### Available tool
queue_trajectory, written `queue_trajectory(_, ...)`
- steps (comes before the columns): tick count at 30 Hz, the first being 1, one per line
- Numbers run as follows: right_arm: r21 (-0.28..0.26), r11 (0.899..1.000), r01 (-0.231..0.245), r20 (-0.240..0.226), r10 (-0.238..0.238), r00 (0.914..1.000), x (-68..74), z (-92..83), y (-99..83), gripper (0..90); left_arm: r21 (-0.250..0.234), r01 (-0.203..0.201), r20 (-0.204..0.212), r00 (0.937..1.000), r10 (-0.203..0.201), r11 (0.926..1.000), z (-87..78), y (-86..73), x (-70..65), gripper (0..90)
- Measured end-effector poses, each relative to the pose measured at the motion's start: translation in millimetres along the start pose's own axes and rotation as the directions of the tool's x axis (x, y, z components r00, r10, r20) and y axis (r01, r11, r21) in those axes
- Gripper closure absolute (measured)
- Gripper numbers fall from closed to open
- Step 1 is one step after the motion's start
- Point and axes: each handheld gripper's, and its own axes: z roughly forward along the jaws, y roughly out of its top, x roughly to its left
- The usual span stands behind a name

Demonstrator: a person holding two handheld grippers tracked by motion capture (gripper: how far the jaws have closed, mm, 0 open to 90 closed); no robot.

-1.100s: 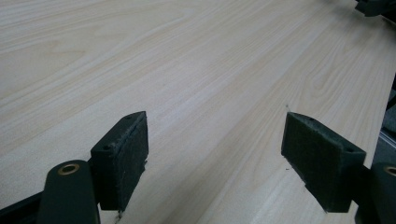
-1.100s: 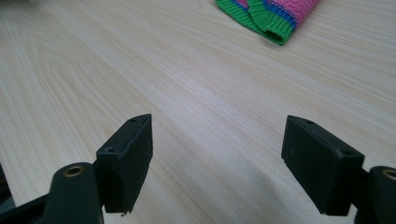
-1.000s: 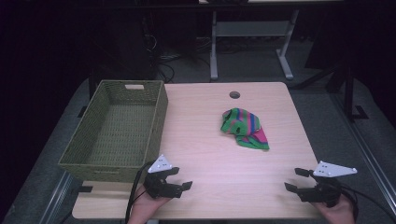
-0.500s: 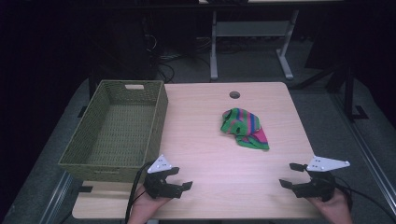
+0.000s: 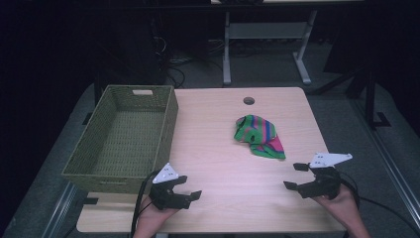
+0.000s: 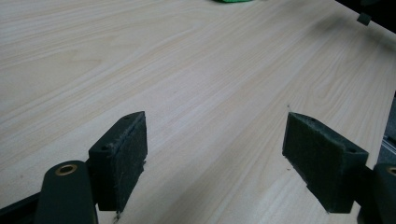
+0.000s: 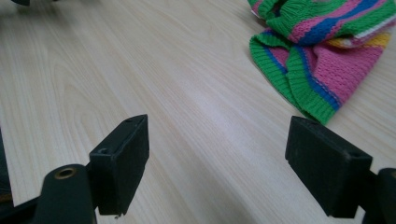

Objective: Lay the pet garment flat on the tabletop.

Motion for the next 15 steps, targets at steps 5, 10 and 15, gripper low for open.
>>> queue_trajectory(5,0.032,0.999,0.008,-0.021,-0.007,0.9997,-4.8,8.4,12.8,20.7,0.002,-0.004,0.002,1.0,0.004,1.0,0.5,0.1,-0.1,21.7)
queue_trajectory(10,0.07,0.998,-0.003,-0.042,0.006,0.9991,-12.4,15.8,19.5,19.9,0.01,-0.011,0.002,0.9999,0.011,0.9999,3.1,0.7,-0.6,21.7)
queue_trajectory(15,0.083,0.996,-0.027,-0.061,0.032,0.9976,-21.3,21.3,28.3,18.8,0.002,0.002,0.011,0.9999,-0.002,1.0,2.3,-0.3,2.5,21.7)
